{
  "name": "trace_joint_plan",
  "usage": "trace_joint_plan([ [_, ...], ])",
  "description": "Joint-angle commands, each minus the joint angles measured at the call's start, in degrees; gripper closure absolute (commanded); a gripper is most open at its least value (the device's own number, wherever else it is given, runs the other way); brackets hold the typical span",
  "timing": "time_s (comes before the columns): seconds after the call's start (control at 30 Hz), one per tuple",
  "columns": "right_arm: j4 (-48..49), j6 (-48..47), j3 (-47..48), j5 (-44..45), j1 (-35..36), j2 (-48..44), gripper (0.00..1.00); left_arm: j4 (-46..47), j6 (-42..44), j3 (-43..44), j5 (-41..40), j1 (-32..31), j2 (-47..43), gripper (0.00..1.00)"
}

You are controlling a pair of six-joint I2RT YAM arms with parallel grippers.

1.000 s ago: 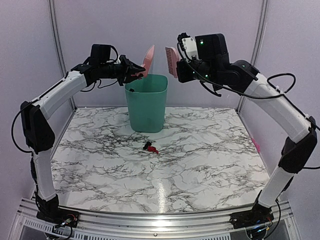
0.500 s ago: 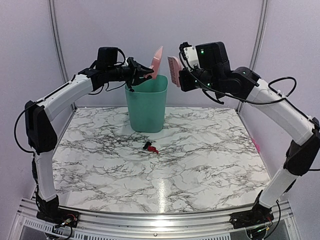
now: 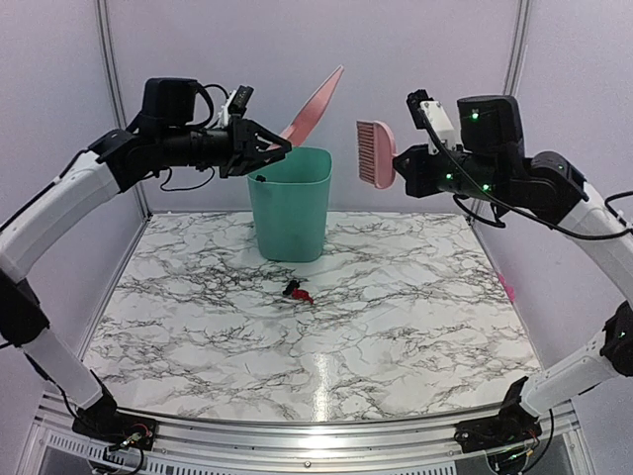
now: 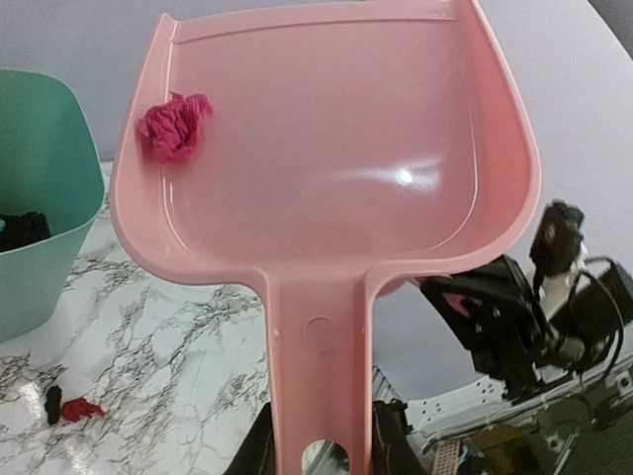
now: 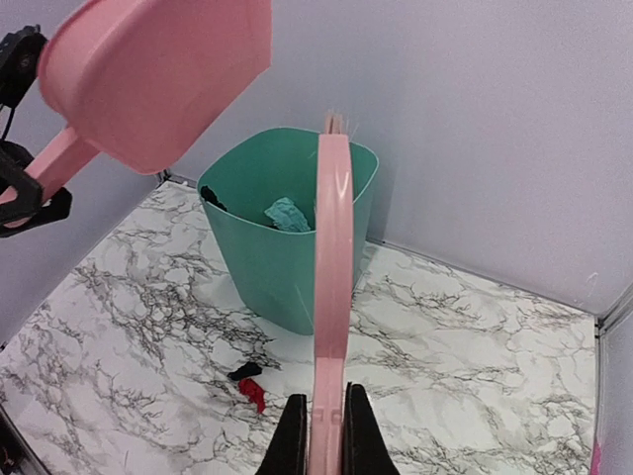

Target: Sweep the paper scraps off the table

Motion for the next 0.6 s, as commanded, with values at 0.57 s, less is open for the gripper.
trace_joint_plan([
  [0.57,-0.57,-18.84,5.20,-1.33,5.47,27.69,1.00,-20.96,13.14,-47.41,-33.03,-5.92,-42.33,1.00],
])
